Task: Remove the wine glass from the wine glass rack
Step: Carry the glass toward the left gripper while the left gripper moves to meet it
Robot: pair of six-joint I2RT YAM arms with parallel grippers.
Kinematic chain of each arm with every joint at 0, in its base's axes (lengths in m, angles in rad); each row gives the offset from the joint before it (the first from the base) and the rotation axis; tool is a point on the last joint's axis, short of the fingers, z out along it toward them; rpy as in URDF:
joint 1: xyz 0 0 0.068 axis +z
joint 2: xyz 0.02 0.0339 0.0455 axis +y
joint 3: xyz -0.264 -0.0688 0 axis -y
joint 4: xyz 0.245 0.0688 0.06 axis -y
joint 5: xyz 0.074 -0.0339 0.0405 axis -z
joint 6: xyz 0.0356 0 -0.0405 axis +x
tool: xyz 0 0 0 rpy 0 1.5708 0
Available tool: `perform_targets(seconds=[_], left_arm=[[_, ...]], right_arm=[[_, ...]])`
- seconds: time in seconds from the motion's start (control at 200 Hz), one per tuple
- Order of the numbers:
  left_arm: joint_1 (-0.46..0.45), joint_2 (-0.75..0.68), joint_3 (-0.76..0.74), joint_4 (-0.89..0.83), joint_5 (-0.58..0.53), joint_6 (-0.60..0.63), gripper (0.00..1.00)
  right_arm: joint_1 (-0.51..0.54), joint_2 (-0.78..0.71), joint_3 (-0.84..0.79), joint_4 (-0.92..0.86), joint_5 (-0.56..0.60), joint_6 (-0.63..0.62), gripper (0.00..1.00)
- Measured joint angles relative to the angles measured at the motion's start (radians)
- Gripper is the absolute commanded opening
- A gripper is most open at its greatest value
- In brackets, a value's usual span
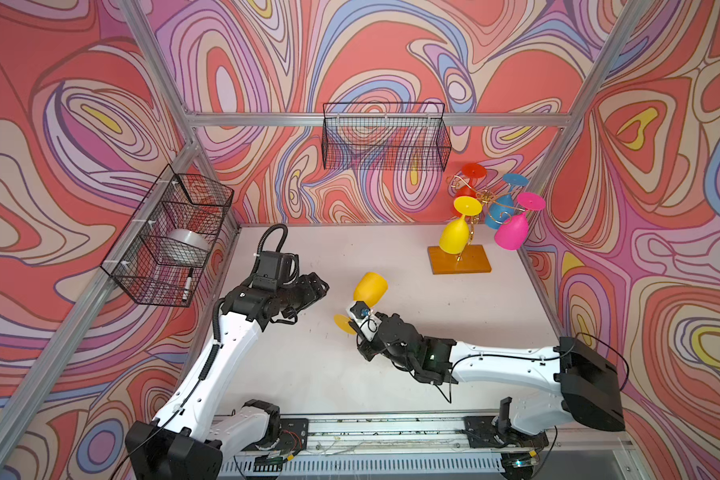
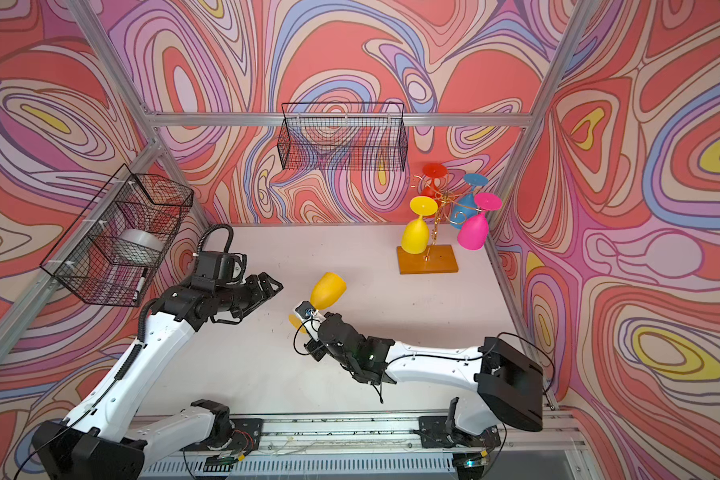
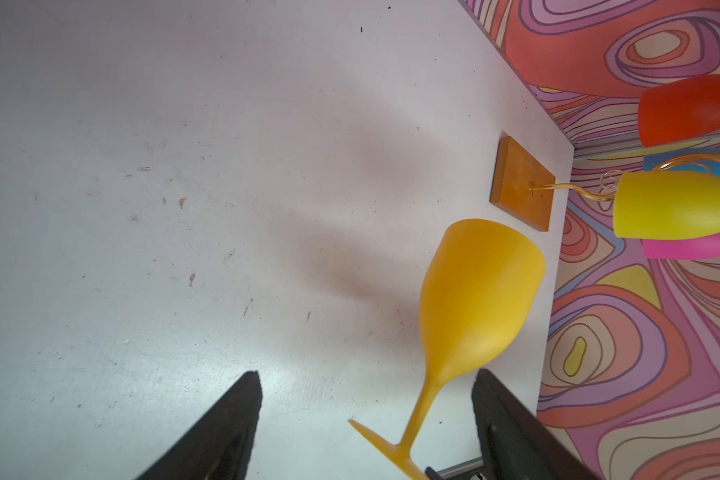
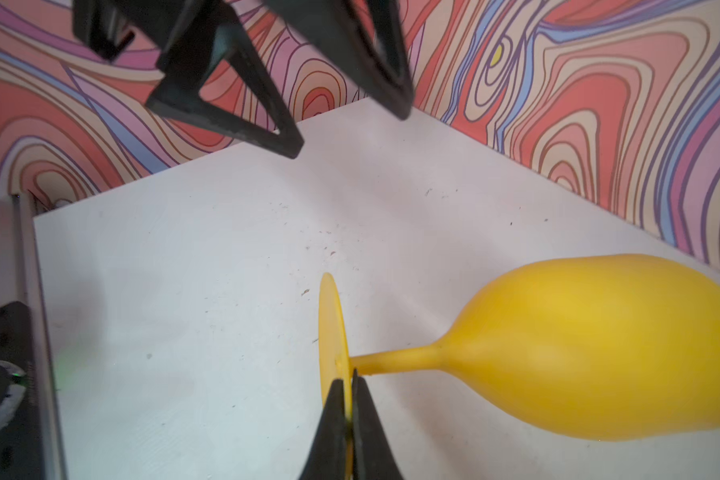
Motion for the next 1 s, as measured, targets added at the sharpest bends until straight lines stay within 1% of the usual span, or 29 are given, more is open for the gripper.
perform_targets(seconds=[0.19, 0.346, 0.471, 0.591, 0.811, 0.997], left_arm=[[0.011, 0.105, 0.101, 0.000, 0.066, -0.042, 0.70], [0.011, 0.137, 0.128, -0.011, 0.087, -0.059, 0.68], [0.011, 0.110, 0.126, -0.031, 0.066, -0.073, 0.67], [0.012, 0.043, 0.107, -0.046, 0.037, -0.094, 0.65], [0.012, -0.021, 0.078, -0.125, 0.014, -0.129, 0.63], [0.012, -0.060, 0.069, -0.158, 0.008, -0.145, 0.63]], right_arm=[[0.000, 0.146, 0.065, 0.103, 0.010, -0.187, 0.00], [0.000, 0.161, 0.076, 0.218, 0.009, -0.278, 0.00], [0.000, 0.161, 0.058, 0.320, 0.013, -0.336, 0.00], [0.000, 0.153, 0.009, 0.388, 0.023, -0.377, 0.00], [0.000, 0.142, -0.075, 0.465, 0.056, -0.426, 0.00], [0.003, 0.140, -0.092, 0.541, 0.106, -0.469, 0.00]])
